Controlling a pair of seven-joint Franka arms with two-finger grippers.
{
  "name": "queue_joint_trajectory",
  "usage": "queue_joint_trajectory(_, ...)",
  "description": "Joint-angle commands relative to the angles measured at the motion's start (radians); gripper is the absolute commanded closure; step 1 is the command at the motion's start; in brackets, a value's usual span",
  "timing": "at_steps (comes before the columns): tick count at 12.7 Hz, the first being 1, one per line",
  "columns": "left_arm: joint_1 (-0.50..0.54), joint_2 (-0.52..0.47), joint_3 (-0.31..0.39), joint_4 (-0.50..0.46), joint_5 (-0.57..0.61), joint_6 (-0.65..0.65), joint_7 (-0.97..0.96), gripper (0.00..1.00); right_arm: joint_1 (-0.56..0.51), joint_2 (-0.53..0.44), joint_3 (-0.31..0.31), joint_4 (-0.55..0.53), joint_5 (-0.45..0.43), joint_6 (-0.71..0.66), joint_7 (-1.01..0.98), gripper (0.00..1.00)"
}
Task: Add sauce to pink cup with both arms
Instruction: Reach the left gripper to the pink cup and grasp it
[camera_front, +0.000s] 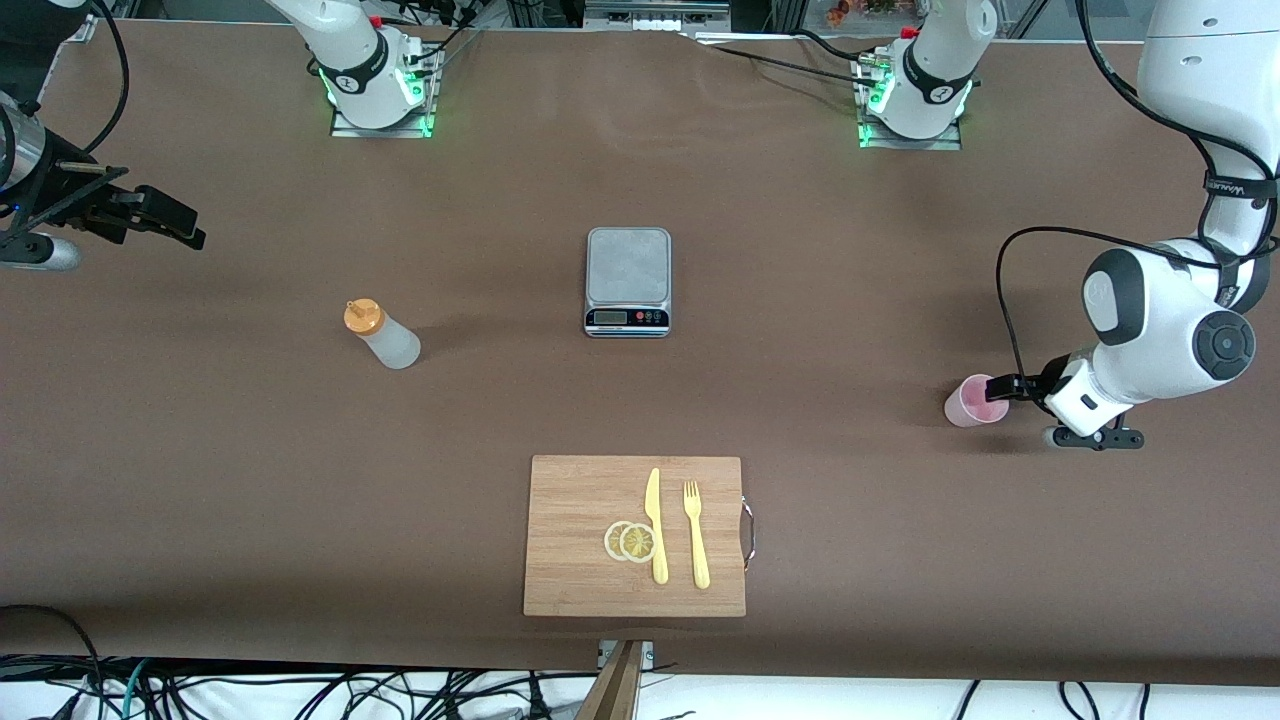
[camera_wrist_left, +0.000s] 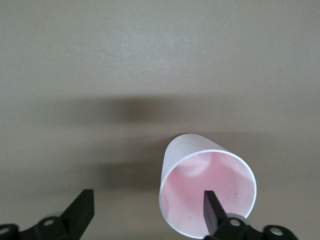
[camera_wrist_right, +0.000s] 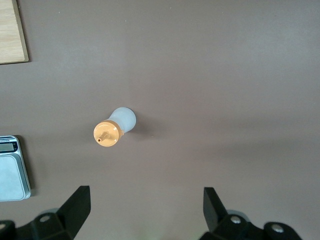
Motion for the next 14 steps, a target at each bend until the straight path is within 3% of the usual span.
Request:
queue_joint_trajectory(1, -0.007, -0.01, 0.001, -0.018, 0.014, 0.018, 0.002, 0.28, 0.0, 0.005, -0.001, 0.02, -0.001, -0.016, -0.002, 0.0)
queue_joint_trajectory(3, -0.008, -0.008, 0.001, -0.018, 0.014, 0.017, -0.001, 0.77, 0.0, 0.005, -0.001, 0.019, 0.002, -0.017, -0.003, 0.0)
queue_joint_trajectory(4, -0.01, -0.008, 0.001, -0.018, 0.014, 0.017, -0.001, 0.93, 0.0, 0.005, -0.001, 0.019, 0.002, -0.017, 0.001, 0.0)
queue_joint_trajectory(5, -0.01, -0.008, 0.0, -0.018, 0.014, 0.017, -0.01, 1.0, 0.0, 0.005, -0.001, 0.02, 0.002, -0.017, -0.003, 0.0)
queue_joint_trajectory(11, -0.019, -0.021, -0.003, 0.005, 0.005, -0.009, -0.016, 1.0, 0.001, 0.005, 0.0, 0.02, 0.004, -0.017, -0.002, 0.0)
queue_joint_trajectory(14, -0.103, -0.054, -0.014, 0.087, 0.003, -0.184, -0.111, 1.0, 0.0, 0.005, -0.001, 0.02, 0.004, -0.017, -0.003, 0.0)
